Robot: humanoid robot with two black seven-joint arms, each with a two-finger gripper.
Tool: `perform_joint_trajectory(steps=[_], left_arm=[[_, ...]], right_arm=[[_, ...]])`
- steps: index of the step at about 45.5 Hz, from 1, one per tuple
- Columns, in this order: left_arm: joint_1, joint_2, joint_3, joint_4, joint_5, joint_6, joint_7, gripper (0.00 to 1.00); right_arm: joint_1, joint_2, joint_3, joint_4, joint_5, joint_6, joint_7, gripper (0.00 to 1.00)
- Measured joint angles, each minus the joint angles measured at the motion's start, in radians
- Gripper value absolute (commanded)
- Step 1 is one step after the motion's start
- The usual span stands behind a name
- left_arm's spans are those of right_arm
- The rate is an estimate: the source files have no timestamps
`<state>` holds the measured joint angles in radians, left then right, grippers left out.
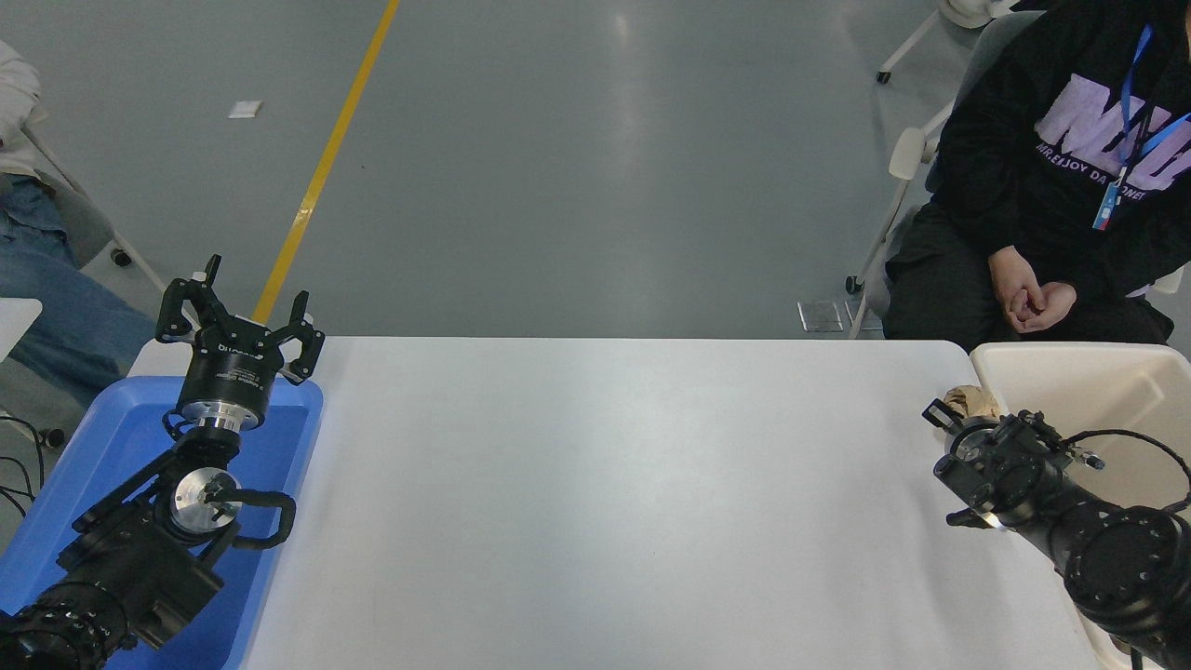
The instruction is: Pick up paper ball place in dustbin
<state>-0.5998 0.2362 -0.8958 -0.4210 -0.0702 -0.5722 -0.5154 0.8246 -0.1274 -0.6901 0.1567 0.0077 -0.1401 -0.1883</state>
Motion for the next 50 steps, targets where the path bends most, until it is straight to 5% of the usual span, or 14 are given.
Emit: perform_joint_trajectory(steps=[2,4,23,50], left_arm=[[0.0,0.0,0.0,0.0,0.0,0.0,0.0,0.99],[0.0,0.0,0.0,0.0,0.0,0.0,0.0,0.99],[0.0,0.0,0.0,0.0,-0.001,0.0,0.0,0.99],[0.0,0.0,0.0,0.0,0.0,0.0,0.0,0.99]], right_arm=[[0.006,0.0,0.003,0.011,0.0,0.0,0.0,0.86],[0.016,-0.002,0.005,0.023,0.0,0.0,0.0,0.99],[0.11,-0.08,0.089,0.153,0.021,0.005,0.0,1.0],[0.101,-0.137,0.272,0.153,0.363,0.013,-0.016,0.99]])
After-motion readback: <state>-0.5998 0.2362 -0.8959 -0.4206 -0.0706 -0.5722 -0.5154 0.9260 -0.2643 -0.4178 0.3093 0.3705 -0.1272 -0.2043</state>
